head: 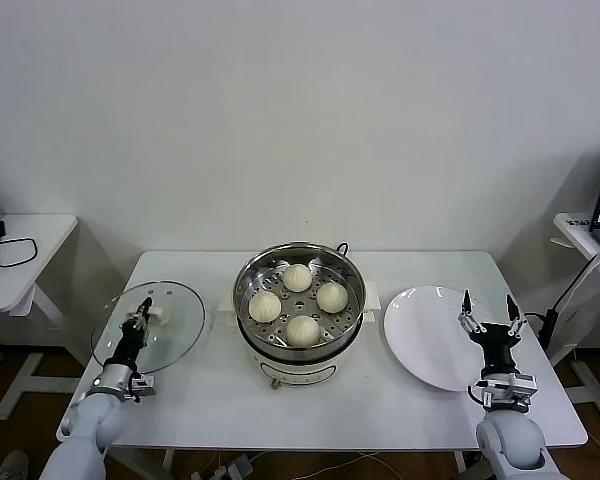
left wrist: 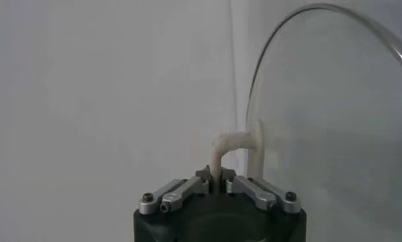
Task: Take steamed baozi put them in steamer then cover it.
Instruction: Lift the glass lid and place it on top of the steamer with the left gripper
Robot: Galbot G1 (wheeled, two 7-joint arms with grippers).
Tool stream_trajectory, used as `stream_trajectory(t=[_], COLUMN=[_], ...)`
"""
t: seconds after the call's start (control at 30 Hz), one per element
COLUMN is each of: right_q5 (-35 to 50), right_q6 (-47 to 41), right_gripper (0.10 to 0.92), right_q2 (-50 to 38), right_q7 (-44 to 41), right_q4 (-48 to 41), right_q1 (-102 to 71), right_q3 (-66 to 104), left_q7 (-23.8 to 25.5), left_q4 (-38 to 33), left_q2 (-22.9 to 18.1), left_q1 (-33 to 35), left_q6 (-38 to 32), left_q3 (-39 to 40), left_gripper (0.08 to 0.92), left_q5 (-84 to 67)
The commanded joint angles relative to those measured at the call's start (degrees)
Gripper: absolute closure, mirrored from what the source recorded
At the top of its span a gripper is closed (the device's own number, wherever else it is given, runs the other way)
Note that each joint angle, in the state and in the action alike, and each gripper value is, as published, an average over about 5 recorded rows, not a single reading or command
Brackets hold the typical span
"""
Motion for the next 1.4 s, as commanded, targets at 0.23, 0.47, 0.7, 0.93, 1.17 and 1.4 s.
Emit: stream_trajectory(t=[0.23,0.47,0.7,0.93,1.17,1.4], right_q5=[-1.17,-1.42,-1.17,-1.04,-1.54,-2.08], right_q6=[-1.78,-2.15,-4.18,-4.87,-4.62,-4.46], right_gripper=[0.203,0.203,0.203,0.203,0.203,0.203], right_q2=[0.31,0.56,0.37,0.95,2.24,3.27], right_q7=[0.53,0.52,-0.09,-1.34,-1.45,-1.44], right_q4=[-0.40,-1.75,-3.21,-6.17,-8.42,-9.57], right_q1=[0.28,1.57,3.17,5.35,7.55,8.31], right_q3=[-1.05,-1.65,-3.66,-5.70,-6.54,-6.69], left_q7=[11.38,17.04,21.63,26.52,31.95,32.93], left_q4=[-37.50,-51.14,-53.98,-46.97,-40.94,-37.55], left_q2=[0.83,-1.44,-7.05,-13.54,-17.97,-19.12], left_q1=[5.93,6.59,3.93,0.40,-1.97,-4.14], left_q6=[13.13,22.06,31.08,36.74,38.55,38.41], left_q3=[-5.32,3.68,21.22,31.90,35.63,37.89], left_gripper=[0.811,0.811,0.811,0.811,0.811,0.811], left_q5=[-5.91,-5.10,-1.55,6.81,14.56,17.33])
